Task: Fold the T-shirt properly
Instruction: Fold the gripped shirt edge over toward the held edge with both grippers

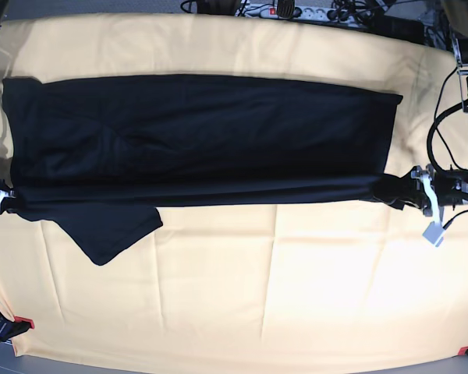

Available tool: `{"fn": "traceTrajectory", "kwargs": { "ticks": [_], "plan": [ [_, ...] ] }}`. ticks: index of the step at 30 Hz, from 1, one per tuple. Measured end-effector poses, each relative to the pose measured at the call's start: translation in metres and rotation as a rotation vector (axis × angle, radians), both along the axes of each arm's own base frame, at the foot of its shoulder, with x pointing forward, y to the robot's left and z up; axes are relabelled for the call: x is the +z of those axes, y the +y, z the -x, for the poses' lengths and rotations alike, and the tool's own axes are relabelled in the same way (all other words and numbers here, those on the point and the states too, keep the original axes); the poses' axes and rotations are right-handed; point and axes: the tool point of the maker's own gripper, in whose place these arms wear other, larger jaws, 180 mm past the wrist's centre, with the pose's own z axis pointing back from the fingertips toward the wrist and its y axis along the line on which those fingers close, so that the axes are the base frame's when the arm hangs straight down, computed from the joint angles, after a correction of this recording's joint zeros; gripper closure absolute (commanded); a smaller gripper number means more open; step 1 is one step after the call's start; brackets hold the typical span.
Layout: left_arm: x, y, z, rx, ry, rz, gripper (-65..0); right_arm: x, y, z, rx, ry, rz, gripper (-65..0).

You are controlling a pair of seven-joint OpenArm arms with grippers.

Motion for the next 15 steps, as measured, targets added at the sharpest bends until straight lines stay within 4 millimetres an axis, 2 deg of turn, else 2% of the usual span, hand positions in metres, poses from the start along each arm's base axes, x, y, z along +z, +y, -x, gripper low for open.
{"fn": "traceTrajectory", "kwargs": {
  "ticks": [4, 9, 10, 11, 13, 14, 15],
  "plan": [
    [0.0014, -0.0009, -0.0003, 0.000, -0.003, 0.009, 0.0, -0.0132, 0.0002, 0.0114, 0.000, 0.034, 0.003, 0.0],
    [0.0013, -0.0008, -0.0003, 0.000, -0.003, 0.008, 0.0, -0.0135, 0.0000, 0.0117, -0.002, 0.033, 0.003, 0.0],
    [0.0008, -0.0005, -0.0004, 0.011, 0.010, 0.011, -4.1, -0.0136, 0.0002, 0.0117, -0.002, 0.033, 0.002, 0.0],
    [0.0005, 0.0000, -0.0008, 0.025, 0.026, 0.015, -12.2, -0.0133, 0.0002, 0.0112, -0.002, 0.030, 0.002, -1.3],
    [-0.0010, 0.0024, -0.0004, 0.037, 0.043, 0.007, -29.3, -0.0122, -0.0017, 0.0104, -0.011, 0.026, 0.003, -16.6],
    [-0.0010, 0.0037, 0.0002, 0.038, 0.047, 0.003, -35.6, -0.0108, -0.0032, 0.0097, -0.016, 0.023, 0.005, -25.3],
    [-0.0015, 0.0058, 0.0007, 0.048, 0.060, 0.000, -38.1, -0.0085, -0.0045, 0.0095, -0.019, 0.019, 0.001, -32.3]
  ]
}}
